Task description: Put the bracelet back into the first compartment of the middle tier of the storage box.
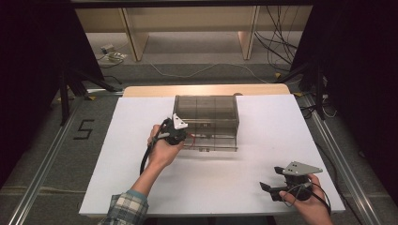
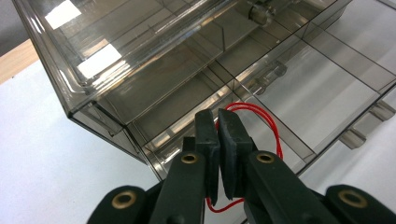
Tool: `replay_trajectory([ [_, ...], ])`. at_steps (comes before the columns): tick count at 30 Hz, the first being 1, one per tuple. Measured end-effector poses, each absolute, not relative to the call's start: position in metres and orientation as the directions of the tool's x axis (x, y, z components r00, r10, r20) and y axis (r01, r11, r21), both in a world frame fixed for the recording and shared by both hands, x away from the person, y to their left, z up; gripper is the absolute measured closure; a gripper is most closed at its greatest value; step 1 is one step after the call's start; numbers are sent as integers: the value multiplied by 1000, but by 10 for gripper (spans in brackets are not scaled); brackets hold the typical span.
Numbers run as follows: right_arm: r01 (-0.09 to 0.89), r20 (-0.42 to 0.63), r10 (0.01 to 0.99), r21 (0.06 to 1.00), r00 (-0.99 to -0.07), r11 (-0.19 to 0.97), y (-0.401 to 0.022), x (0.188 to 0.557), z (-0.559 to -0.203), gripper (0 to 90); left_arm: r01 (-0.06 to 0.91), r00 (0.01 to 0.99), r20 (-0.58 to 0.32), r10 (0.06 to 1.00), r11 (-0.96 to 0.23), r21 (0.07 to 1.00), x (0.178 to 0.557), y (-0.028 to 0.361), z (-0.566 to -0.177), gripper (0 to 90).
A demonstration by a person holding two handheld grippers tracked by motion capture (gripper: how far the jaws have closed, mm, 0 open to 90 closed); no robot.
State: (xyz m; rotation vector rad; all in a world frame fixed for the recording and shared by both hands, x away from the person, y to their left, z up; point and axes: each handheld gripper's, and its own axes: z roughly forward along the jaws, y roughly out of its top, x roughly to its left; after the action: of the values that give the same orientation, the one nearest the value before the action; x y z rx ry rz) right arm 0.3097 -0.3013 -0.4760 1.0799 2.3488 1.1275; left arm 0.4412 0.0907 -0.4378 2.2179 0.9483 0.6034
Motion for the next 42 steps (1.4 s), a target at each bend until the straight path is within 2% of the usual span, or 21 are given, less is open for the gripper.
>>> replay_trajectory([
  [23, 496, 36, 747, 769, -663, 403, -301, 310, -476, 173, 471, 641, 162, 750, -551, 688, 441, 89, -444, 853],
  [35, 496, 35, 747, 769, -663, 404, -301, 310, -476, 173, 465, 633, 164, 757, -541, 701, 438, 92, -441, 794],
  [42, 495, 35, 747, 769, -664, 404, -301, 310, -476, 173, 472, 625, 105, 774, -481, 739, 434, 94, -435, 724],
])
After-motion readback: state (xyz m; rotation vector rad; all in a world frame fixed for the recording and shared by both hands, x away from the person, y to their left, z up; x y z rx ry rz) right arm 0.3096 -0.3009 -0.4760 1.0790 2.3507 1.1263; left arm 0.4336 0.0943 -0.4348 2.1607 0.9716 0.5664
